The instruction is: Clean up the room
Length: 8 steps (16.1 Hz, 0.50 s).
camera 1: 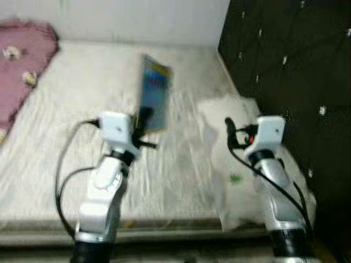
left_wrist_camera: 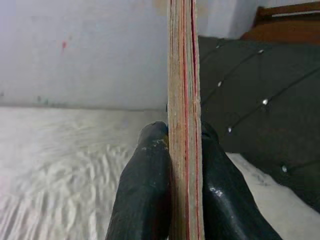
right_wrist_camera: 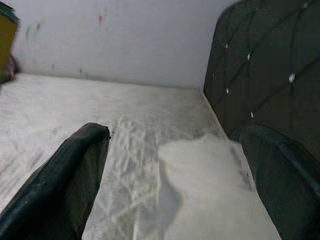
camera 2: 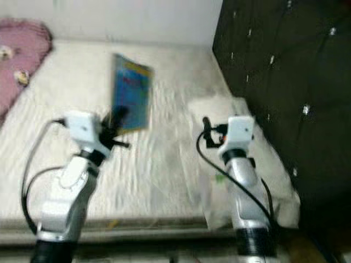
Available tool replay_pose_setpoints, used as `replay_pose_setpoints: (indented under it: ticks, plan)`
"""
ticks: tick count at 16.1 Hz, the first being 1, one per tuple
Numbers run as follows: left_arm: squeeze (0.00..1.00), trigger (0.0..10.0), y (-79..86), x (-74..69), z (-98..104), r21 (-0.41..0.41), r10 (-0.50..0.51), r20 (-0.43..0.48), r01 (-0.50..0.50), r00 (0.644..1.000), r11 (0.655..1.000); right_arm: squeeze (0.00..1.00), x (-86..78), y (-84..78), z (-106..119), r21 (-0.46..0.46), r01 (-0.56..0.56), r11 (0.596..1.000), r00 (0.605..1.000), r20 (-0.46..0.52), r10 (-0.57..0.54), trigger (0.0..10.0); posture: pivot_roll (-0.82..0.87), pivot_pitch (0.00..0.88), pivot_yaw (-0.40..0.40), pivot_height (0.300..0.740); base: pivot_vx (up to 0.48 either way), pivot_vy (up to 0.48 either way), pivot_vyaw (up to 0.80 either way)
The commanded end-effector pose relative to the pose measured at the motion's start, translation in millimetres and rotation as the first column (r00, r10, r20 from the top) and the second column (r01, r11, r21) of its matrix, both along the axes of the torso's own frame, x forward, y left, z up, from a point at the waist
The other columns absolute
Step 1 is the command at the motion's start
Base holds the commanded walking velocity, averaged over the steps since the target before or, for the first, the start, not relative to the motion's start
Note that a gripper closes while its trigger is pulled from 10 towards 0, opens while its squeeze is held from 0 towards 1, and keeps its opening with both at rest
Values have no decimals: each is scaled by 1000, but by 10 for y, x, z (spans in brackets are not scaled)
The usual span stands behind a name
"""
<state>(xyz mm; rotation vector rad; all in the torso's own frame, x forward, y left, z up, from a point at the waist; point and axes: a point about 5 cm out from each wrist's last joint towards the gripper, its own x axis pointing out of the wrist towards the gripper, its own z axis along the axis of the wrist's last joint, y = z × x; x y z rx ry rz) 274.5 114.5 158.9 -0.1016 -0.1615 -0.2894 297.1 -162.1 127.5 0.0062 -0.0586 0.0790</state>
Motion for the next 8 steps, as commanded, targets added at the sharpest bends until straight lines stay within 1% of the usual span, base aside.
replay_pose_setpoints:
  ticks: [1,2,6,7,8]
  plan:
    - [0,10000,130,-2,95,7,47,49,-48,998,999,0,20,100,62,10,-32,999,999,22,32,10000,-23,0,-73,740,394,0,0]
    - [0,10000,131,2,84,8,54,41,-55,998,998,0,20,100,61,9,-32,999,999,22,32,10000,-23,0,-73,740,270,0,0]
    - [0,10000,166,31,-6,39,122,-11,-122,992,992,0,17,92,60,9,-30,999,999,20,30,10000,-24,0,-74,740,0,0,0]
    - [0,10000,235,48,-54,21,175,-40,-174,984,985,0,14,93,58,9,-31,999,999,19,30,10000,-23,0,-75,740,0,0,0]
    - [0,10000,277,58,-86,11,201,-66,-201,977,980,0,10,93,56,9,-31,999,999,19,31,10000,-22,0,-75,740,0,0,0]
